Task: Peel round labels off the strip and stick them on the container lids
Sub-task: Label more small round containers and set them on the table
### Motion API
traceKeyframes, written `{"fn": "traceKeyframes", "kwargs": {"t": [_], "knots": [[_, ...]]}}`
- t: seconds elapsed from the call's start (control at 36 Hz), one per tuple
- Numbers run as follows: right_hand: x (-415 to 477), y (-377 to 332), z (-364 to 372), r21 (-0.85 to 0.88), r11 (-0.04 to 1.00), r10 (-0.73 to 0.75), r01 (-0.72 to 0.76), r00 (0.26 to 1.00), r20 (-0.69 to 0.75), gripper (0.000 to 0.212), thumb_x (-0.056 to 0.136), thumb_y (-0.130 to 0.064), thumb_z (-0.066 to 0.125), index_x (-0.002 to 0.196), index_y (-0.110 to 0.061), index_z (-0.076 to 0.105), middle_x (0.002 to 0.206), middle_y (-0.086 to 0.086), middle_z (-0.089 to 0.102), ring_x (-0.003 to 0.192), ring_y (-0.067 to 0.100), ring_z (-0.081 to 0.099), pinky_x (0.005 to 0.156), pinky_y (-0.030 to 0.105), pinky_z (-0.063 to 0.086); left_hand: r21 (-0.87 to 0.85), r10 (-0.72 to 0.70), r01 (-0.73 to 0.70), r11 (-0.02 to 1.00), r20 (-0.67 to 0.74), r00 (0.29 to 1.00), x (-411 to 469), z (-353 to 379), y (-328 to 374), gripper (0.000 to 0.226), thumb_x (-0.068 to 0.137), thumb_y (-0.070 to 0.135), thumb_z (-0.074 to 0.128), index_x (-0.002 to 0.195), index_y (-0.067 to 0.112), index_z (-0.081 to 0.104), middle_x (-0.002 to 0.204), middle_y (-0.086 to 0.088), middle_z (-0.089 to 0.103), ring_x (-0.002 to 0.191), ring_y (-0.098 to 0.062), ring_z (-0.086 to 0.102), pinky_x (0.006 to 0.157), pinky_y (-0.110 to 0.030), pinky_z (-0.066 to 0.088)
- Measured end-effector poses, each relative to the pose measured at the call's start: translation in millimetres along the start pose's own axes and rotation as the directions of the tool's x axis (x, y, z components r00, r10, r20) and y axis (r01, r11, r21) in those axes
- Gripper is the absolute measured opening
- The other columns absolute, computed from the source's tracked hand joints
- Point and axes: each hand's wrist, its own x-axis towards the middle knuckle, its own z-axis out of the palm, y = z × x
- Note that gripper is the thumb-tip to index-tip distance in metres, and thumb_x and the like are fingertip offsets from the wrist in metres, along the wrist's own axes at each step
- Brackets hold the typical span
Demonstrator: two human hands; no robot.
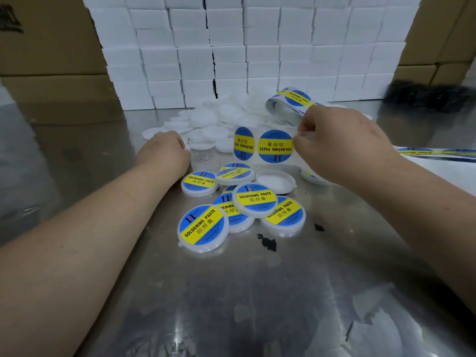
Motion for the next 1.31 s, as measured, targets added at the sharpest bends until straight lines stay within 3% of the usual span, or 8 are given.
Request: {"fn": "traceKeyframes", "kwargs": {"t": [0.22,0.36,0.44,0.67,0.92,1.06,1.22,1.31], "knots": [[2.2,4.4,1.5,0.001,1.0,0.008,-0.008,1.0,-0.025,0.029,0.092,-0.029,0.038,0.083,-0.01,0.057,0.066,0.0,0.045,0.071,0.025,0.042,0.048,0.024,0.023,-0.207,0.007,-0.044,0.977,-0.179,0.984,-9.6,-12.2,12.0,0.046,0.098,0.024,0.026,0.143,0.024,0.029,0.154,-0.004,0.017,0.131,-0.031,0.033,0.104,-0.041,0.027],[3.8,5.5,2.6,0.042,0.999,-0.026,0.026,1.0,0.002,0.025,0.093,-0.031,0.041,0.089,-0.015,0.06,0.076,0.0,0.051,0.078,0.021,0.044,0.059,0.03,0.027,-0.435,0.081,-0.198,0.878,-0.273,0.959,-21.4,-14.2,27.7,0.05,0.094,0.018,0.026,0.144,0.023,0.03,0.146,0.0,0.036,0.132,-0.027,0.031,0.107,-0.034,0.024],[2.9,4.0,3.9,0.096,0.994,-0.061,0.054,0.996,0.063,0.024,0.087,-0.038,0.046,0.105,-0.03,0.06,0.089,-0.008,0.056,0.084,0.014,0.044,0.067,0.027,0.029,-0.583,0.086,-0.243,0.775,-0.283,0.955,-33.1,-21.6,40.0,0.05,0.093,0.019,0.027,0.141,0.026,0.036,0.117,0.005,0.05,0.12,-0.032,0.042,0.102,-0.04,0.036],[-3.6,0.2,1.7,0.089,0.978,-0.2,0.188,0.967,0.16,0.019,0.081,-0.025,0.05,0.089,-0.024,0.067,0.069,-0.011,0.056,0.075,0.016,0.051,0.056,0.026,0.037,-0.484,0.333,-0.44,0.757,-0.294,0.896,-58.9,-34.0,66.5,0.057,0.078,0.049,0.031,0.127,0.026,0.048,0.109,0.003,0.035,0.092,-0.01,0.04,0.074,-0.013,0.026],[2.1,2.4,1.7,0.26,0.958,-0.12,0.121,0.993,-0.02,0.016,0.089,-0.025,0.044,0.077,-0.029,0.054,0.067,-0.012,0.049,0.079,0.018,0.047,0.055,0.027,0.031,-0.48,0.464,-0.508,0.715,-0.218,0.859,-75.2,-29.6,73.7,0.031,0.082,0.042,0.039,0.105,0.021,0.044,0.097,0.007,0.045,0.08,-0.004,0.037,0.069,-0.025,0.029],[3.9,4.8,2.8,0.413,0.907,-0.065,0.087,0.996,-0.067,0.019,0.089,-0.021,0.046,0.073,-0.021,0.058,0.065,-0.007,0.055,0.065,0.01,0.048,0.054,0.023,0.037,-0.49,0.508,-0.518,0.701,-0.166,0.845,-77.9,-31.0,74.6,0.043,0.075,0.024,0.034,0.112,0.018,0.054,0.112,-0.003,0.051,0.105,-0.02,0.046,0.091,-0.035,0.037],[0.9,0.5,3.0,0.551,0.828,-0.122,0.107,0.993,-0.01,0.027,0.089,-0.023,0.051,0.063,-0.029,0.056,0.062,-0.013,0.059,0.056,-0.008,0.048,0.049,0.005,0.033,-0.485,0.407,-0.455,0.747,-0.208,0.89,-79.0,-28.2,76.4,0.018,0.078,0.042,0.038,0.081,0.03,0.052,0.085,0.009,0.048,0.08,-0.01,0.045,0.072,-0.029,0.037],[-1.7,-1.5,3.4,0.579,0.804,-0.167,0.135,0.986,0.002,0.029,0.088,-0.022,0.053,0.063,-0.036,0.056,0.063,-0.019,0.062,0.061,-0.007,0.051,0.054,0.006,0.035,-0.503,0.421,-0.467,0.727,-0.211,0.882,-78.2,-24.3,76.7,0.02,0.082,0.044,0.056,0.097,0.031,0.055,0.094,0.01,0.056,0.084,-0.012,0.053,0.077,-0.033,0.044]]}}
